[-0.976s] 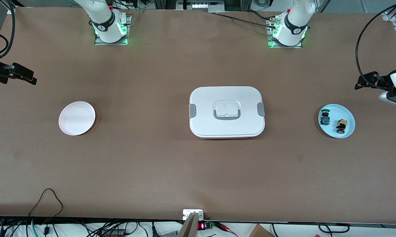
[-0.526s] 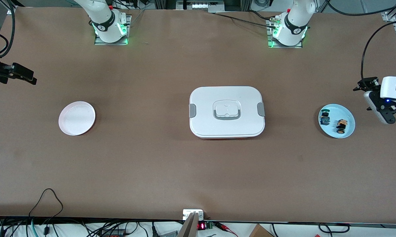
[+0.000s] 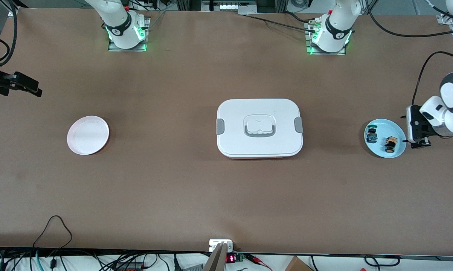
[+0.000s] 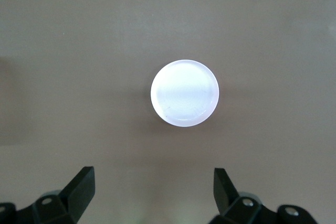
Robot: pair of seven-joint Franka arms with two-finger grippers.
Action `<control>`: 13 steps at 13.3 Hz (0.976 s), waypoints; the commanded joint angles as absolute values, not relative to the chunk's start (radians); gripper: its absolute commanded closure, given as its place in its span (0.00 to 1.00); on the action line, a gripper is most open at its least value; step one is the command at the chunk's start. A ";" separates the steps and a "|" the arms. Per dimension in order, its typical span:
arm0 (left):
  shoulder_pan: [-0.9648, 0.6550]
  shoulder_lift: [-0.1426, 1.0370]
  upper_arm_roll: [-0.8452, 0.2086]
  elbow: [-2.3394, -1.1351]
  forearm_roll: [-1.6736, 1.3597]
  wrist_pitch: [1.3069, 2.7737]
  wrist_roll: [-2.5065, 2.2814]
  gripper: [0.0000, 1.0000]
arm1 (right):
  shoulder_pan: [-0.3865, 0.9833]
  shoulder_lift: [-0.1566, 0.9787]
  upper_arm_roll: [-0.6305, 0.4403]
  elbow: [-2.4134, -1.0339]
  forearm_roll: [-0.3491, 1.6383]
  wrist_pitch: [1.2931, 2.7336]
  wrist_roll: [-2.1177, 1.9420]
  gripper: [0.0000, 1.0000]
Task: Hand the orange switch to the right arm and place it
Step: 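Lower the left gripper toward the orange-topped switch on the blue dish, then close the left gripper on the orange-topped switch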
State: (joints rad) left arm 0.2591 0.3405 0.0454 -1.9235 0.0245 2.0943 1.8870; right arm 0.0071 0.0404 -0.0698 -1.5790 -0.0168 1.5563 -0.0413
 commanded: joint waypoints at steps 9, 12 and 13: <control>0.336 0.482 0.008 -1.991 0.018 2.445 2.161 0.00 | 0.017 0.032 -0.066 -1.566 -0.020 1.555 -0.038 0.00; 0.428 0.531 -0.081 -1.970 0.008 2.473 2.180 0.00 | 0.031 0.034 -0.067 -1.537 -0.021 1.557 -0.029 0.00; 0.454 0.543 -0.106 -1.964 0.009 2.474 2.187 0.00 | 0.031 0.034 -0.067 -1.537 -0.021 1.557 -0.029 0.00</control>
State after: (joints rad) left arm 0.3809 0.5048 -0.0456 -1.9981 0.0225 2.4633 2.1380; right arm 0.0256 0.0394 -0.0681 -1.5500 -0.0169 1.5606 -0.0406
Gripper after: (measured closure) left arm 0.000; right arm 0.000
